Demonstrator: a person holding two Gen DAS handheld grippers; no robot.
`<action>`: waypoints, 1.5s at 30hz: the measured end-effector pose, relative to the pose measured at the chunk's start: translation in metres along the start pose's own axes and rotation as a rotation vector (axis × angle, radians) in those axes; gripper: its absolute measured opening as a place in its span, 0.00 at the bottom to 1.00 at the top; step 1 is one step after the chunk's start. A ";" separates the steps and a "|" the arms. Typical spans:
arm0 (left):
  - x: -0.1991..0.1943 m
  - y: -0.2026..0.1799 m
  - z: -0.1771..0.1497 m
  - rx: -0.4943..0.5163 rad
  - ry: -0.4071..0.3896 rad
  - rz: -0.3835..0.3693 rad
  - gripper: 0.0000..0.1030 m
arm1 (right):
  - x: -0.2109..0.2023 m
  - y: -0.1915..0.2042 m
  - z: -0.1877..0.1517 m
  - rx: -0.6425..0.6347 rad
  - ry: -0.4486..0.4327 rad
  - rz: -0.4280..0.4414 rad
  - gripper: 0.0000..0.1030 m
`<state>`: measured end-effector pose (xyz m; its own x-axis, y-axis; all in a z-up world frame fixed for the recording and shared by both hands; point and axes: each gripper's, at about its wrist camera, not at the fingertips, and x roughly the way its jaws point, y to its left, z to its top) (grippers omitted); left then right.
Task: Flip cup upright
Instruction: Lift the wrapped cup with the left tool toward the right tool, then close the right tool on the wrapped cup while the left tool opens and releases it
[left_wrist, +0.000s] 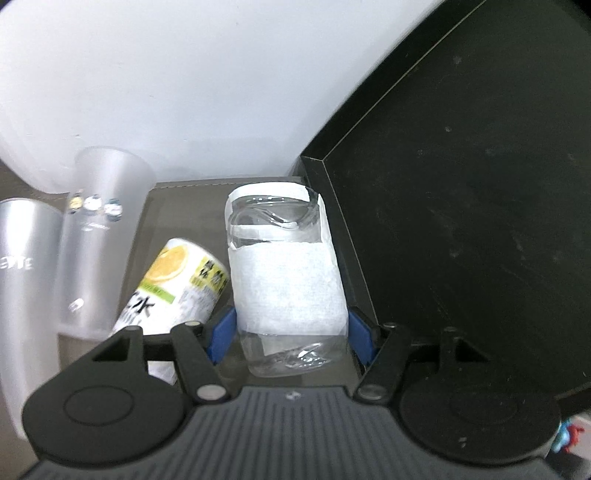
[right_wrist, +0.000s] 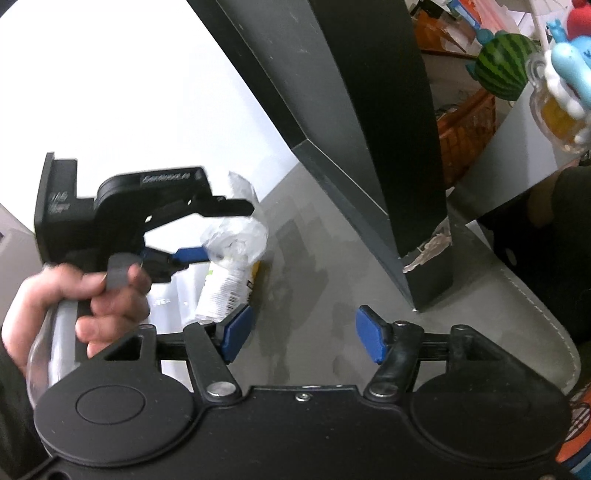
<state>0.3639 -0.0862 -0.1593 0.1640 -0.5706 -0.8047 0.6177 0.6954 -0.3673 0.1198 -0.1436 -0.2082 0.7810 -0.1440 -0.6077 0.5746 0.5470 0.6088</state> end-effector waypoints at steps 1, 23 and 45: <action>-0.010 0.003 -0.005 0.002 -0.004 -0.001 0.62 | 0.000 0.000 0.000 0.003 -0.002 0.009 0.62; -0.111 0.028 -0.079 0.035 -0.037 -0.042 0.62 | 0.012 -0.021 0.002 0.119 0.043 0.268 0.84; -0.169 0.016 -0.146 0.073 -0.037 -0.105 0.62 | 0.028 -0.005 -0.014 0.223 0.183 0.522 1.00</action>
<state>0.2336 0.0849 -0.0978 0.1226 -0.6551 -0.7456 0.6872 0.5980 -0.4124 0.1359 -0.1391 -0.2351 0.9303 0.2527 -0.2657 0.1794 0.3183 0.9309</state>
